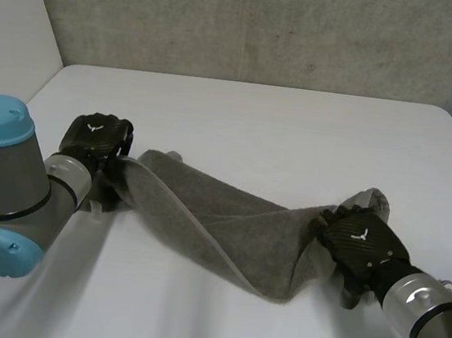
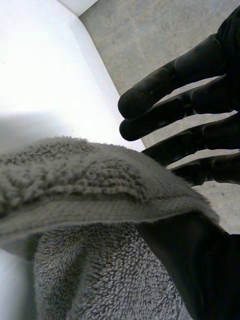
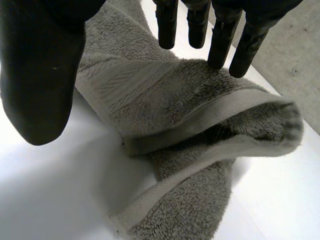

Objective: Fold the towel.

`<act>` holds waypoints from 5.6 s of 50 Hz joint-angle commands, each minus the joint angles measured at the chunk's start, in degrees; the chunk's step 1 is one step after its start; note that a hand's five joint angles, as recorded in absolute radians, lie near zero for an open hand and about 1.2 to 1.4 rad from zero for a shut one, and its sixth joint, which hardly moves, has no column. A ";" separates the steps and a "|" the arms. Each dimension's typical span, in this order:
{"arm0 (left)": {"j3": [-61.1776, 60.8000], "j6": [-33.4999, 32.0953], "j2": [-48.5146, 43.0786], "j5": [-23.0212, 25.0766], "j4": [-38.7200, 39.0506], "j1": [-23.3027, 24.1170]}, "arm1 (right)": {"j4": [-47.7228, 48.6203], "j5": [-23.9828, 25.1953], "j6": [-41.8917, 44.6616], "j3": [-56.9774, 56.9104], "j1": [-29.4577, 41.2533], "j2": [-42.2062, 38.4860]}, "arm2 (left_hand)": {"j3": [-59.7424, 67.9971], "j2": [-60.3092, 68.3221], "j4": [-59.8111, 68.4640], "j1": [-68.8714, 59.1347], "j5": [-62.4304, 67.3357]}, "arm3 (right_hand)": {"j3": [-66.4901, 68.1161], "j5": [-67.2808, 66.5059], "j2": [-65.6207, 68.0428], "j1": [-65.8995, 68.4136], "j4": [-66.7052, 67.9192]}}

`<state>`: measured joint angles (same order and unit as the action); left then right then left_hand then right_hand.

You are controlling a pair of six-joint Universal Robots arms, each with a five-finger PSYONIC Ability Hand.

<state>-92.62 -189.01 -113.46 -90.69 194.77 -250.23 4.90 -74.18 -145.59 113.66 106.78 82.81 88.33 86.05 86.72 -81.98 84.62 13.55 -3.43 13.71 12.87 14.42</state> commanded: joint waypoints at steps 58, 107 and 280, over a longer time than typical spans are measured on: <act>-7.04 -2.24 12.47 0.86 -0.62 0.09 | -10.53 -15.20 8.75 -18.12 4.93 -2.30 | -8.33 -6.05 -6.72 1.98 -14.62 | 66.45 -66.57 66.29 67.13 65.58; 63.62 -3.73 -24.62 0.42 -15.91 0.36 | -9.30 -15.12 14.19 -63.56 5.20 -27.44 | -8.33 -6.05 -6.72 1.98 -14.62 | 66.45 -66.57 66.29 67.13 65.58; -22.16 -18.41 15.81 26.61 5.45 -15.81 | -8.86 -6.24 11.73 -13.47 -9.92 3.32 | -57.60 -55.31 -55.98 51.25 -63.89 | 66.45 -66.57 66.29 67.13 65.58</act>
<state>-114.33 -207.41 -96.55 -63.78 199.46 -265.86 -4.73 -80.49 -133.81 98.40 97.05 86.16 41.13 41.65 41.56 -41.40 40.82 76.66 -67.84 76.68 75.84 76.56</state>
